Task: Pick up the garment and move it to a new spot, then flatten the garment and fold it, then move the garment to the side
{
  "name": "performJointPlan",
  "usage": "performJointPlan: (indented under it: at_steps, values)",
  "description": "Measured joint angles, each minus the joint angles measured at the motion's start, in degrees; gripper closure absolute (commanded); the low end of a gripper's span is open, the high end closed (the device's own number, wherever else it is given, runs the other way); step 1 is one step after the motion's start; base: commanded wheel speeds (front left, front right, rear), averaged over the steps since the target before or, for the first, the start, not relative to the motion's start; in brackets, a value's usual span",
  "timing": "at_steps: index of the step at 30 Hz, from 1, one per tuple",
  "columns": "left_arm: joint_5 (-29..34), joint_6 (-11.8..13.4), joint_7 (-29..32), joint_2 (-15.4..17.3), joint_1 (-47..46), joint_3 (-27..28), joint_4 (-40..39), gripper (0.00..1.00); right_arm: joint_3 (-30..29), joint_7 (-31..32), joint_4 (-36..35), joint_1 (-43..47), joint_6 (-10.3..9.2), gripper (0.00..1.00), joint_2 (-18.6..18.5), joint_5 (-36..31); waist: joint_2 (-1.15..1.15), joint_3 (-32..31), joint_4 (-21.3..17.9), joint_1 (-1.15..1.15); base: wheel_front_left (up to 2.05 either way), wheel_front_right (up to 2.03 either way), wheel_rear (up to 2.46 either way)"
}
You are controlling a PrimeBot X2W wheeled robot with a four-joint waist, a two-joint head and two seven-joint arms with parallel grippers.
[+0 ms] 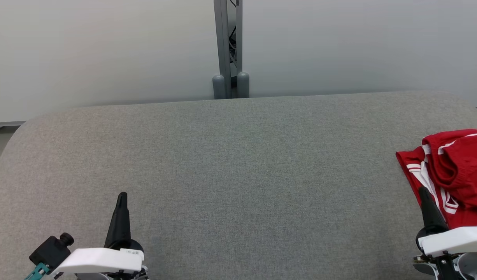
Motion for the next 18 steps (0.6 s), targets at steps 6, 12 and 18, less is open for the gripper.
performJointPlan:
  at_steps: [6, 12, 18]
  values:
    - [-3.7, -0.4, 0.5, 0.0, -0.8, -0.1, 0.1, 1.00, -1.2, 1.7, 0.2, -0.5, 0.00, 1.00, -0.1, 3.8, 0.00, 0.1, 0.0, 0.00, 0.00, 0.00, 0.00]
    - [-7.2, -0.5, 1.0, 0.1, -1.1, -0.2, 0.2, 1.00, -2.2, 3.3, 0.4, -1.1, 0.00, 1.00, -0.1, 7.5, 0.00, 0.1, 0.0, 0.00, 0.00, 0.00, 0.00]
    - [-10.5, -0.7, 1.5, 0.1, -1.9, -0.2, 0.4, 1.00, -3.2, 4.8, 0.6, -1.6, 0.00, 1.00, -0.2, 10.8, 0.00, 0.2, 0.1, 0.00, 0.00, 0.00, 0.00]
